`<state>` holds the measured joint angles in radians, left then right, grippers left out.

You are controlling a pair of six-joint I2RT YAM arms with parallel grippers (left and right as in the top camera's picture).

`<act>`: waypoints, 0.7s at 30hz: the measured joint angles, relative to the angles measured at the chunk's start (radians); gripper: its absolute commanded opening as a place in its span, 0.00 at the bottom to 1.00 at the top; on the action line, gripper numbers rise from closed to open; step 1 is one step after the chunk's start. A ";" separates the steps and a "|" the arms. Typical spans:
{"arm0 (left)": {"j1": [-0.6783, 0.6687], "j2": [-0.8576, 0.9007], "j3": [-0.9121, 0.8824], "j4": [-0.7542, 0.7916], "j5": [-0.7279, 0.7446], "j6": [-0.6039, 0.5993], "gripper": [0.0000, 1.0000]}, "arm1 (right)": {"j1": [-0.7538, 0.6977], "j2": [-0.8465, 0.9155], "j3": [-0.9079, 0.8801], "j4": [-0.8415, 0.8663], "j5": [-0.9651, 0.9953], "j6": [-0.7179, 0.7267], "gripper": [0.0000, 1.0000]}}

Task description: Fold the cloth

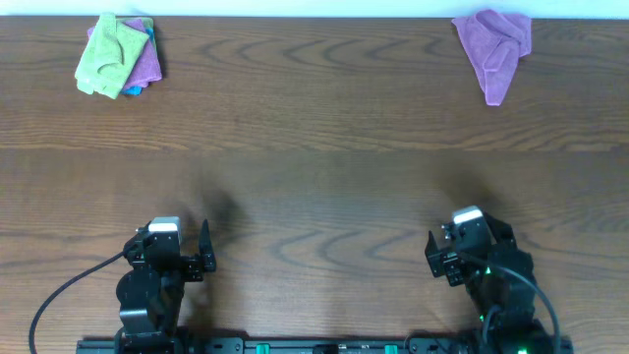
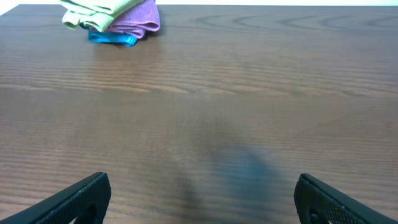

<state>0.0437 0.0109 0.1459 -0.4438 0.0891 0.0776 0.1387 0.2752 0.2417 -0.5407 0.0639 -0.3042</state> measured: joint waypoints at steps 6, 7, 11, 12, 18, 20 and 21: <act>0.000 0.000 0.000 0.000 0.000 0.000 0.95 | 0.000 -0.080 -0.062 0.000 0.000 0.000 0.99; 0.000 0.000 0.000 0.000 0.000 0.000 0.96 | 0.000 -0.089 -0.072 0.001 0.000 0.000 0.99; 0.000 0.000 0.000 0.000 0.000 0.000 0.96 | 0.000 -0.103 -0.086 0.005 0.000 0.000 0.99; 0.000 0.000 0.000 0.000 0.000 0.000 0.95 | 0.000 -0.105 -0.086 0.005 0.000 0.000 0.99; 0.000 0.000 0.000 0.000 0.000 0.000 0.95 | 0.000 -0.172 -0.086 0.005 0.001 0.000 0.99; 0.000 0.000 0.000 0.000 0.000 0.000 0.96 | 0.000 -0.206 -0.086 0.005 0.000 0.000 0.99; 0.000 0.000 0.000 0.000 0.000 0.000 0.95 | 0.000 -0.220 -0.086 0.005 0.000 0.000 0.99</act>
<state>0.0437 0.0109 0.1459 -0.4442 0.0891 0.0776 0.1387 0.0551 0.1558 -0.5354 0.0643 -0.3038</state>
